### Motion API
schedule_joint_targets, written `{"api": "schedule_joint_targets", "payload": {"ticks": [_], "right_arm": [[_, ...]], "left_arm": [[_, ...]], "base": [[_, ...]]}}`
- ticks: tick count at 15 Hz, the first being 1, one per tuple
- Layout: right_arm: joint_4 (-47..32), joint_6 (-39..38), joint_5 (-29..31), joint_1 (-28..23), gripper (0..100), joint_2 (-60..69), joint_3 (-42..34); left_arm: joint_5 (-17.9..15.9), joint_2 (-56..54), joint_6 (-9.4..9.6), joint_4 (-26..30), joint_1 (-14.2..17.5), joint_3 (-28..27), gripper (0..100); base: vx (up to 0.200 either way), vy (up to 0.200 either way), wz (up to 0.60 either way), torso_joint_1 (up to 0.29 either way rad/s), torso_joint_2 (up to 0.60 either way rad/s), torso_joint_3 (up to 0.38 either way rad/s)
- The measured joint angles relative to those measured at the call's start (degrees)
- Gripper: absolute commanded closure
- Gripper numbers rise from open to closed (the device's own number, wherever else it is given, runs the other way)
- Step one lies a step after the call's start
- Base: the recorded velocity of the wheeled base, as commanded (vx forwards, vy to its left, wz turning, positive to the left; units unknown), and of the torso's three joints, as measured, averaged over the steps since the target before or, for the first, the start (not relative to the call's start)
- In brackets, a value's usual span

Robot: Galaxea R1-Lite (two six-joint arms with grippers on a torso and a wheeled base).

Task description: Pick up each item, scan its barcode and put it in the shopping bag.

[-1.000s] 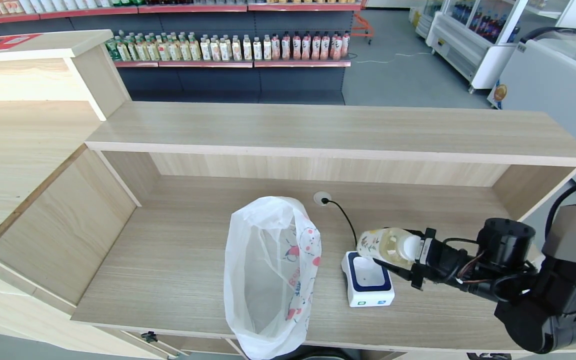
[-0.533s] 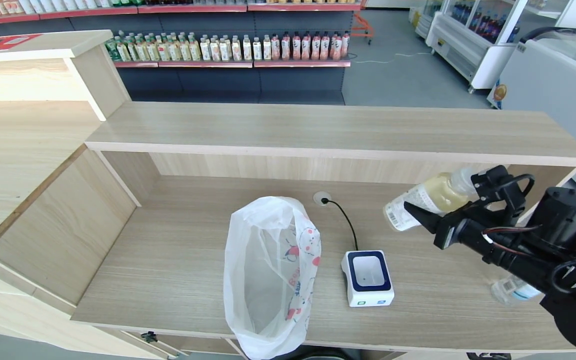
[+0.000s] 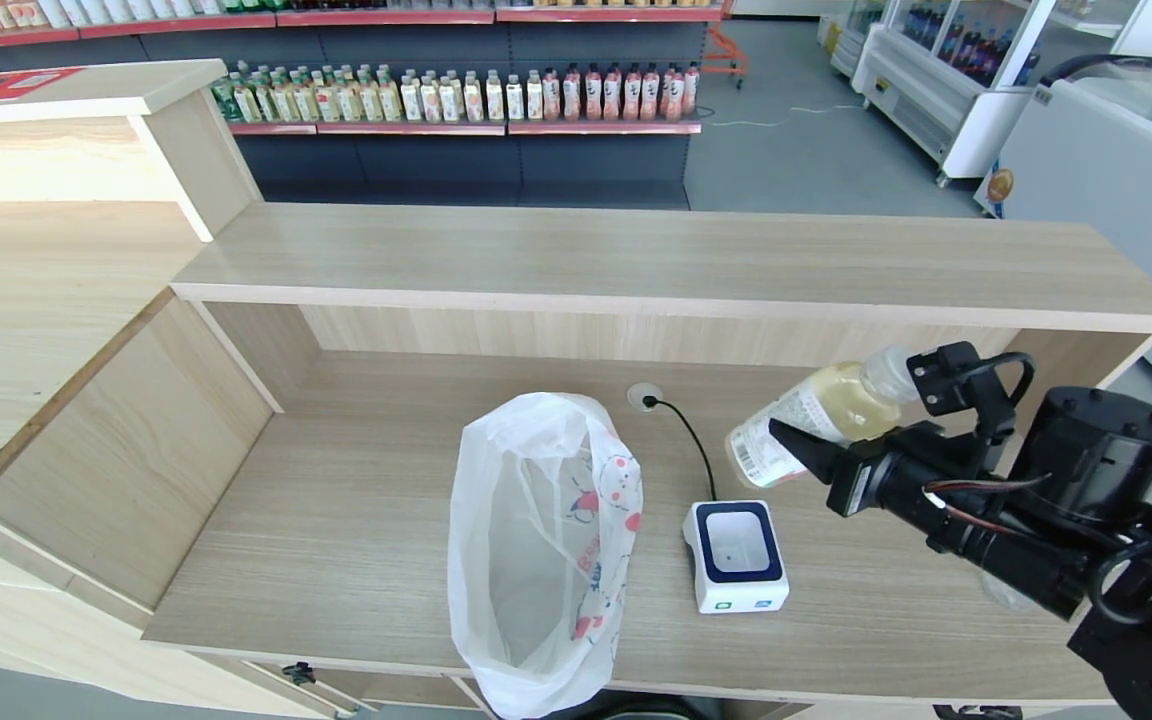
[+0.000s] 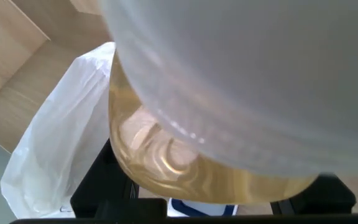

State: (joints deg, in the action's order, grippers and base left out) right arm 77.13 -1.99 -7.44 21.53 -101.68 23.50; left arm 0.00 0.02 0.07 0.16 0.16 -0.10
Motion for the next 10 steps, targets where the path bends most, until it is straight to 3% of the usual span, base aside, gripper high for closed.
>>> {"api": "schedule_joint_targets", "payload": {"ticks": [2,9,10], "right_arm": [[0.0,0.0,0.71,1.93,100,-0.55,-0.02],[0.28,-0.3,0.88,3.35,100,-4.07,0.41],[-0.28,-0.33,0.68,3.9,100,-4.79,0.37]], "left_arm": [[0.0,0.0,0.0,0.0,0.0,0.0,0],[-0.02,0.0,-0.07,-0.02,0.02,0.0,0],[0.0,0.0,-0.02,0.06,-0.11,0.0,0]], "base": [[0.0,0.0,0.0,0.0,0.0,0.0],[0.0,0.2,0.0,0.005,0.01,0.002],[0.0,0.0,0.0,0.0,0.0,0.0]]}}
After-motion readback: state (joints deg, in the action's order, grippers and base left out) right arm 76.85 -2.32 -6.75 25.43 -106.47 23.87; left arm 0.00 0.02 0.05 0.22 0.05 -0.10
